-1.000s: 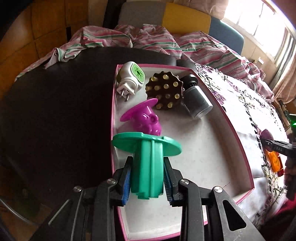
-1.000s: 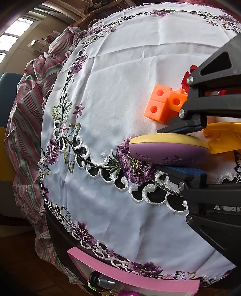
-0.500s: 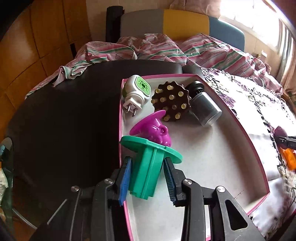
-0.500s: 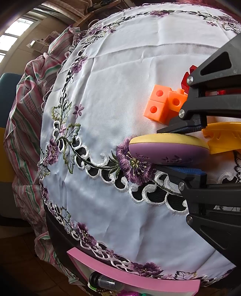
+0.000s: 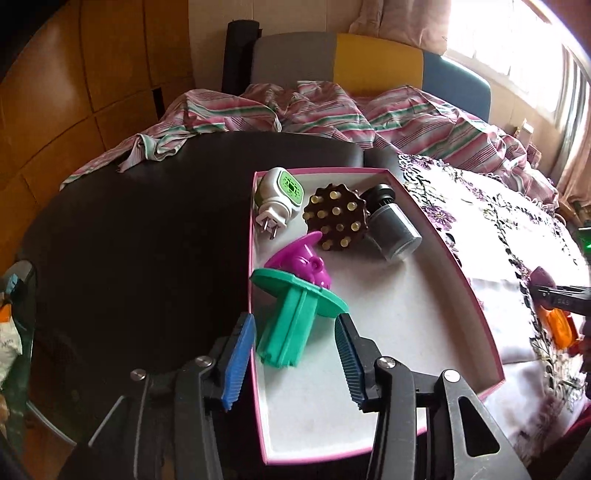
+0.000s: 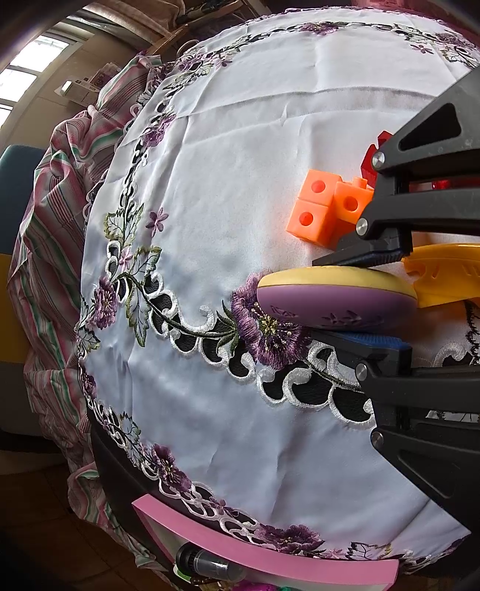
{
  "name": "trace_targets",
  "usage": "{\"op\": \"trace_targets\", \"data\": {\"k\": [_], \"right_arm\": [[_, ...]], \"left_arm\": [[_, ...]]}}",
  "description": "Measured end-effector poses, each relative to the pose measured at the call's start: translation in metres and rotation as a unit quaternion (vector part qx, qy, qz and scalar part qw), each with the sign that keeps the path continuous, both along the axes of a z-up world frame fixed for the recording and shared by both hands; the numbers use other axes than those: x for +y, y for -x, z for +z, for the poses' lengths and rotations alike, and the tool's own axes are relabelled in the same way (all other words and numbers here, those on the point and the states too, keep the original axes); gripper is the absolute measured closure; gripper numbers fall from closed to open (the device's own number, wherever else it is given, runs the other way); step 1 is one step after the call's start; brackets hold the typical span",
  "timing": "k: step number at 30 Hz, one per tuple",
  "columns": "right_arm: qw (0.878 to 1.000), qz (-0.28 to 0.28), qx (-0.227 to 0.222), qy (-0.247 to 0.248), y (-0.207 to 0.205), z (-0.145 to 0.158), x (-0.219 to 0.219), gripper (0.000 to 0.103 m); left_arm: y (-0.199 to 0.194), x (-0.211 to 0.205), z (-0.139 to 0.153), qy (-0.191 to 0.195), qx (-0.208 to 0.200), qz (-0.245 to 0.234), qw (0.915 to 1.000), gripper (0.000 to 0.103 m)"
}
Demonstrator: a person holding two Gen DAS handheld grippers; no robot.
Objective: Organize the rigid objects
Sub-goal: 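Carry the purple sponge into the tray and open the right tool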
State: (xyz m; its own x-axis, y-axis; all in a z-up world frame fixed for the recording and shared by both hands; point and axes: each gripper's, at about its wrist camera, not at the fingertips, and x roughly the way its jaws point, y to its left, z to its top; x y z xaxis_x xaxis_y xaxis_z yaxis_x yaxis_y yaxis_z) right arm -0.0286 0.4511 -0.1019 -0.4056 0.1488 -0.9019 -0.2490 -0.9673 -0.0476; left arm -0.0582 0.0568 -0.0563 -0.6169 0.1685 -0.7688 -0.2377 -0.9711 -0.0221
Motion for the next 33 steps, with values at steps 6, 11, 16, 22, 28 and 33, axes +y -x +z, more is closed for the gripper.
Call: {"op": "trace_targets", "data": {"k": [6, 11, 16, 22, 28, 33], "right_arm": [[1.000, -0.016, -0.004, 0.012, -0.001, 0.002, 0.005, 0.073], [1.000, -0.022, -0.005, 0.015, -0.001, 0.002, 0.007, 0.072], [1.000, -0.025, -0.005, 0.018, 0.001, 0.003, 0.009, 0.072], [0.999, -0.037, -0.003, 0.020, 0.001, 0.004, 0.014, 0.070], [0.999, -0.036, 0.004, 0.010, 0.002, 0.006, 0.013, 0.070], [0.999, -0.029, 0.022, -0.013, 0.001, 0.014, 0.009, 0.074]], "left_arm": [[-0.013, -0.002, 0.001, 0.001, -0.004, 0.001, 1.0000, 0.057], [-0.018, -0.003, 0.003, 0.000, -0.005, 0.001, 1.0000, 0.057], [-0.022, 0.000, 0.003, 0.003, -0.004, -0.005, 1.0000, 0.057], [-0.022, 0.002, 0.002, 0.001, -0.011, -0.006, 0.9999, 0.057], [-0.025, 0.004, 0.004, 0.002, -0.010, -0.007, 0.9999, 0.057], [-0.026, 0.005, 0.005, 0.000, -0.008, -0.009, 0.9999, 0.057]]}}
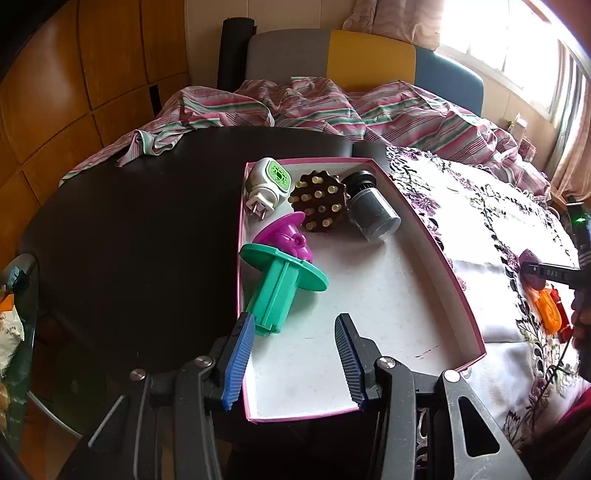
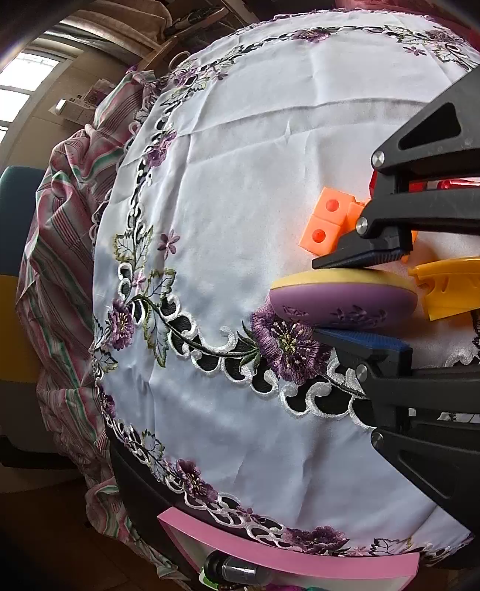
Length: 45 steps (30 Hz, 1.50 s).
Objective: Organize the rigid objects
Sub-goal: 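Carry the purple sponge into the tray and open the right tool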
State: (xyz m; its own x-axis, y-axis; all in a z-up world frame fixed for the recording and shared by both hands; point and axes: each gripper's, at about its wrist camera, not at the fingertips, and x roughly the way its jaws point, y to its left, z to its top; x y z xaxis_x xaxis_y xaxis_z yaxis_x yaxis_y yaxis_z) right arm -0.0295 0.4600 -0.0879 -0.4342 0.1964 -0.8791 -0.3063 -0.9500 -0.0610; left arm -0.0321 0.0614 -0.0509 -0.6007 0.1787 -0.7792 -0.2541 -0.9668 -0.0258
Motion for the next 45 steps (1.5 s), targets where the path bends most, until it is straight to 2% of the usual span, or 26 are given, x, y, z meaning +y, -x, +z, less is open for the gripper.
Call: {"op": "trace_targets", "data": {"k": [5, 13, 19, 25, 31, 36, 41, 45], "right_arm": [[1.000, 0.007, -0.003, -0.007, 0.000, -0.001, -0.004, 0.074], [1.000, 0.004, 0.014, 0.021, -0.004, 0.005, -0.004, 0.074], [1.000, 0.008, 0.004, 0.029, -0.002, 0.000, -0.009, 0.074], [0.997, 0.008, 0.031, 0.073, -0.002, 0.017, -0.021, 0.074], [0.990, 0.064, 0.073, 0.102, 0.006, 0.051, -0.075, 0.074], [0.977, 0.124, 0.098, 0.145, 0.016, 0.071, -0.130, 0.074], [0.962, 0.176, 0.098, 0.186, 0.031, 0.073, -0.187, 0.074], [0.956, 0.197, 0.083, 0.201, 0.047, 0.063, -0.224, 0.074]], "left_arm": [[-0.002, 0.000, 0.003, -0.001, 0.003, -0.001, 1.0000, 0.057], [-0.008, 0.001, 0.011, 0.002, 0.020, -0.007, 0.9998, 0.057], [-0.011, -0.002, 0.014, -0.004, 0.024, -0.006, 0.9997, 0.057], [-0.012, -0.009, 0.016, -0.009, 0.028, -0.003, 0.9996, 0.057], [-0.010, -0.018, 0.013, -0.018, 0.022, 0.006, 0.9996, 0.057], [-0.010, -0.025, 0.011, -0.023, 0.021, 0.013, 0.9994, 0.057], [-0.009, -0.030, 0.009, -0.026, 0.019, 0.020, 0.9993, 0.057], [-0.009, -0.039, 0.008, -0.029, 0.018, 0.028, 0.9990, 0.057]]}}
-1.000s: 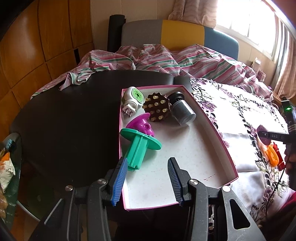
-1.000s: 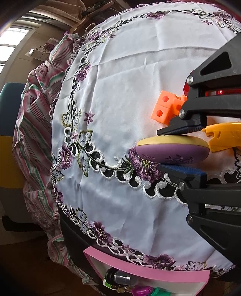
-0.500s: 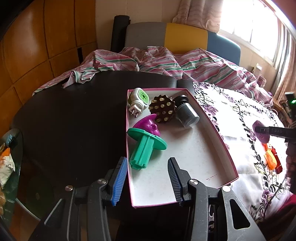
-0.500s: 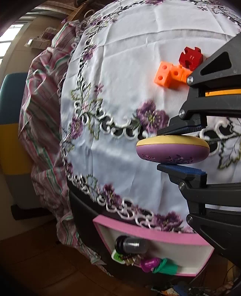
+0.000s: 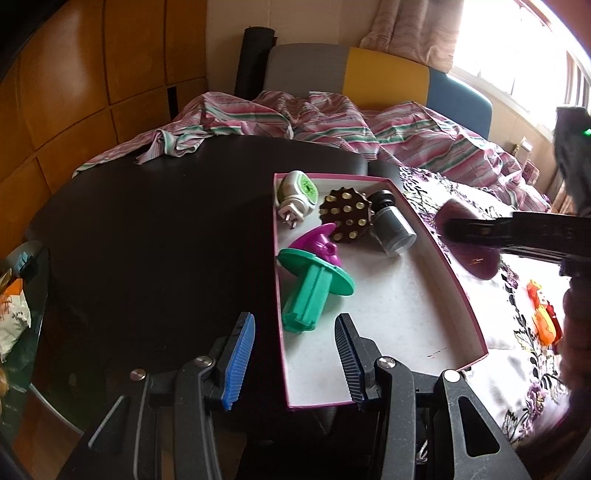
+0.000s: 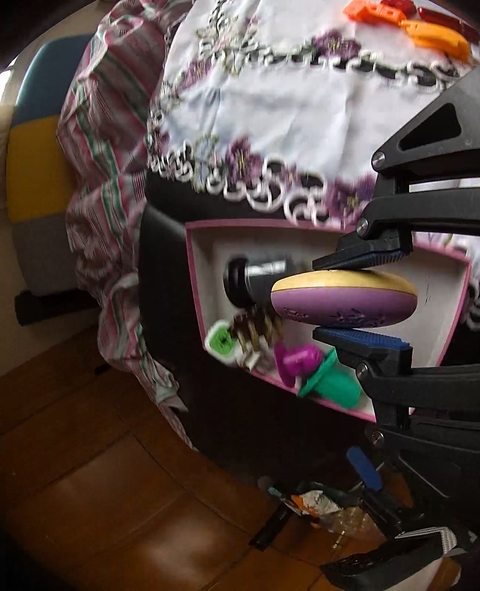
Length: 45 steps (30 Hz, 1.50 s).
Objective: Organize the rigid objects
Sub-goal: 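Carry the purple sponge into the tray and open the right tool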
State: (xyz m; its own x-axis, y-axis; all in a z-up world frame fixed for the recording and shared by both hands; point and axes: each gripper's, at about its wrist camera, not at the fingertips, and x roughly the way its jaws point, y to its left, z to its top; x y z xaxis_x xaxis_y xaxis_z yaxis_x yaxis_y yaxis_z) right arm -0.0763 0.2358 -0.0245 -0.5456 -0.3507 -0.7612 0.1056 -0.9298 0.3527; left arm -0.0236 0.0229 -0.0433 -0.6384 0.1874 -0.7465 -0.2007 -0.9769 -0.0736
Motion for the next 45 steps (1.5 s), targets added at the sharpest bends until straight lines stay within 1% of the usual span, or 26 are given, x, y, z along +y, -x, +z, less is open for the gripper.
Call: {"op": "trace_targets", "data": {"k": [7, 9, 14, 16, 23, 27, 33, 45], "right_arm": [[0.999, -0.005, -0.045, 0.003, 0.036, -0.030, -0.035, 0.074], [0.998, -0.005, -0.055, -0.008, 0.045, -0.040, -0.043, 0.074], [0.996, -0.002, -0.081, -0.019, 0.055, -0.062, -0.055, 0.074], [0.996, -0.004, -0.081, -0.022, 0.058, -0.067, -0.057, 0.075], [0.997, -0.001, -0.077, -0.016, 0.055, -0.065, -0.053, 0.073], [0.997, -0.013, -0.066, -0.027, 0.048, -0.059, -0.049, 0.067], [0.998, -0.020, -0.049, -0.036, 0.038, -0.049, -0.040, 0.067], [0.999, -0.032, -0.012, -0.035, 0.020, -0.025, -0.024, 0.067]], "left_arm": [[0.005, -0.016, -0.005, -0.006, -0.008, 0.020, 0.9997, 0.057], [0.006, -0.020, -0.007, -0.008, -0.012, 0.025, 0.9996, 0.057], [0.009, -0.029, -0.011, -0.011, -0.016, 0.035, 0.9992, 0.057], [0.010, -0.031, -0.013, -0.012, -0.021, 0.038, 0.9990, 0.057], [0.009, -0.028, -0.012, -0.011, -0.019, 0.036, 0.9991, 0.057], [0.008, -0.026, -0.011, -0.008, -0.018, 0.031, 0.9993, 0.057], [0.006, -0.023, -0.007, -0.004, -0.012, 0.027, 0.9995, 0.057], [0.002, -0.015, 0.001, 0.004, 0.000, 0.016, 0.9999, 0.057]]}}
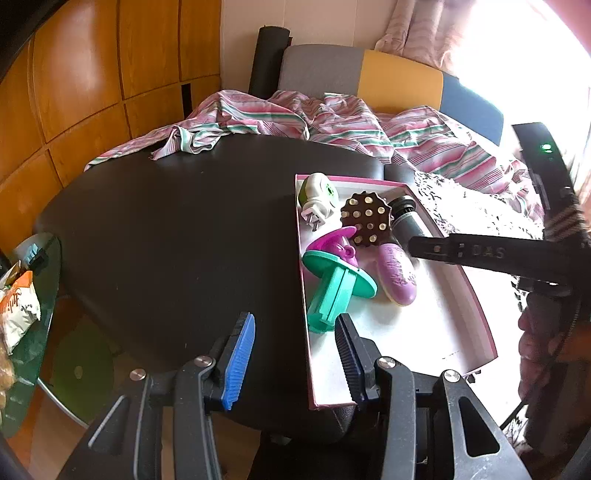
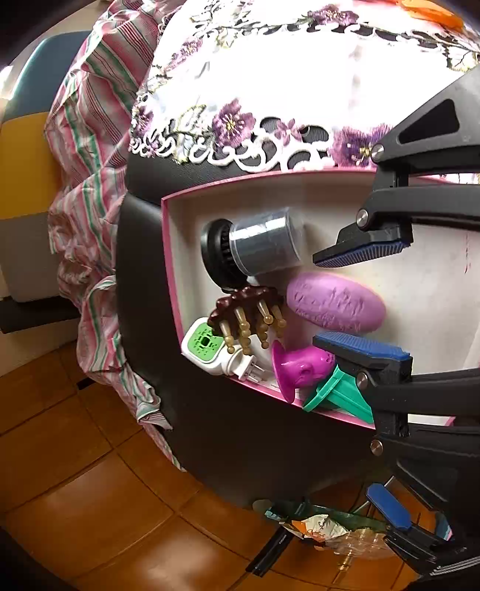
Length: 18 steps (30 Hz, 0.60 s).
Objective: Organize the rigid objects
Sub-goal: 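Carry the purple sponge into the tray and open the right tool, then move both tools back toward the orange, yellow and red pieces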
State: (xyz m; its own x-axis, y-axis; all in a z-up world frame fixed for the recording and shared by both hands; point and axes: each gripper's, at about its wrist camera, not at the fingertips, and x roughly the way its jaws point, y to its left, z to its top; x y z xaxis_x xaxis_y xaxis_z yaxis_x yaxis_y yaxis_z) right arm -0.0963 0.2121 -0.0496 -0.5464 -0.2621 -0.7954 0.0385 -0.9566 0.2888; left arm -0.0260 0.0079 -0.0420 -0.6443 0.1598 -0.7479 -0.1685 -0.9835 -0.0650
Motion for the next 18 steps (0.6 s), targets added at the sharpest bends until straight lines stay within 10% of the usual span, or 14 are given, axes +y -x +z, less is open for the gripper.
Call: {"op": "trace_targets", "data": {"k": [18], "right_arm": [[0.997, -0.055, 0.039, -0.048, -0.057, 0.026, 0.080, 0.067]], "left_arm": [[-0.008, 0.035, 0.008, 0.014, 0.010, -0.052, 0.9985, 0.057]]}}
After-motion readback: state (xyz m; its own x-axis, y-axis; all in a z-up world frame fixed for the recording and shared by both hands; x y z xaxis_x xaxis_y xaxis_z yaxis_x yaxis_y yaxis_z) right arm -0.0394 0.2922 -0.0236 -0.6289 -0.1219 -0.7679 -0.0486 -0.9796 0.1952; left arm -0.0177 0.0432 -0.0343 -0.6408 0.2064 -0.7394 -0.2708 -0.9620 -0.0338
